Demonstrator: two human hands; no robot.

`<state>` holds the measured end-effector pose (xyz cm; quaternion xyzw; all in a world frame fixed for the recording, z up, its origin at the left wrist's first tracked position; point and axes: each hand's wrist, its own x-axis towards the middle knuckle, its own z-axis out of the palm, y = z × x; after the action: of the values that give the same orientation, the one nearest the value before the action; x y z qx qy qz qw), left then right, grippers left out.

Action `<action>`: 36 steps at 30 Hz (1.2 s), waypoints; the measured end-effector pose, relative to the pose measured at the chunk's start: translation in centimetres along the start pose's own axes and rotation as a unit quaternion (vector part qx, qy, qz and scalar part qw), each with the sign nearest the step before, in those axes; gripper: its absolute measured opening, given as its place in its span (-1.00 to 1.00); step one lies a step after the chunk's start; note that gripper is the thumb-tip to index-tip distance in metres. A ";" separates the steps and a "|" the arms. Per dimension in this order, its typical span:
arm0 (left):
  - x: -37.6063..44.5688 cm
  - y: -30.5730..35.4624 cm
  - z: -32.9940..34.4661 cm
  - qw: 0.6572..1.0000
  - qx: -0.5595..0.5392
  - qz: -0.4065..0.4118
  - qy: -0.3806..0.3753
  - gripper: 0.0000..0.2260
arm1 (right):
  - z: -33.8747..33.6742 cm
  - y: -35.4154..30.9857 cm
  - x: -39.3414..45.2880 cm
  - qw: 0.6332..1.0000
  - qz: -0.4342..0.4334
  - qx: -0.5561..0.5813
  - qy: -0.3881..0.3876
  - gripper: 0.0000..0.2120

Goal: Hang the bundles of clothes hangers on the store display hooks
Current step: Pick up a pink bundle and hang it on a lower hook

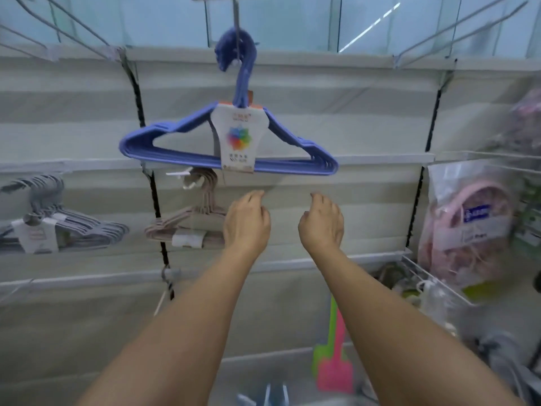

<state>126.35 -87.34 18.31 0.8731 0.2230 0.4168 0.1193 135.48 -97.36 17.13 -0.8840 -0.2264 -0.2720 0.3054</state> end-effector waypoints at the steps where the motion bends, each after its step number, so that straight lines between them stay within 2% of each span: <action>1: -0.8 0.0 0.7 1.000 -0.005 -0.017 -0.021 -0.63 | 0.0 0.9 -0.8 1.000 0.007 0.000 -0.016 -0.59; 5: -4.3 0.5 3.7 0.993 -0.016 -0.065 -0.092 -0.65 | -0.8 4.8 -4.0 0.997 0.047 -0.016 -0.055 -0.59; 10: -8.1 2.1 6.0 0.983 -0.034 -0.081 -0.159 -0.65 | -2.6 8.8 -7.6 0.993 0.095 -0.039 -0.049 -0.59; 16: -13.2 3.2 9.7 0.963 -0.075 -0.049 -0.253 -0.63 | -4.6 13.3 -12.9 0.977 0.194 -0.084 -0.034 -0.73; 21: -18.9 4.4 12.5 0.933 -0.101 -0.014 -0.345 -0.62 | -5.2 16.8 -20.2 0.952 0.285 -0.105 -0.047 -0.68; 26: -26.0 5.7 14.9 0.900 -0.121 0.061 -0.415 -0.65 | -6.0 20.4 -29.1 0.901 0.404 -0.135 -0.081 -0.66; 30: -32.2 7.7 16.6 0.857 -0.105 0.098 -0.494 -0.60 | -7.7 22.9 -36.5 0.848 0.499 -0.160 -0.075 -0.65; 36: -40.0 12.3 18.1 0.806 -0.095 0.156 -0.563 -0.57 | -11.2 27.1 -44.8 0.779 0.601 -0.171 -0.060 -0.69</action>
<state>121.98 -118.05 -15.09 0.9617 -0.0632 -0.1162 0.2401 113.46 -134.49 -14.45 -0.8929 0.3829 -0.0135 0.2365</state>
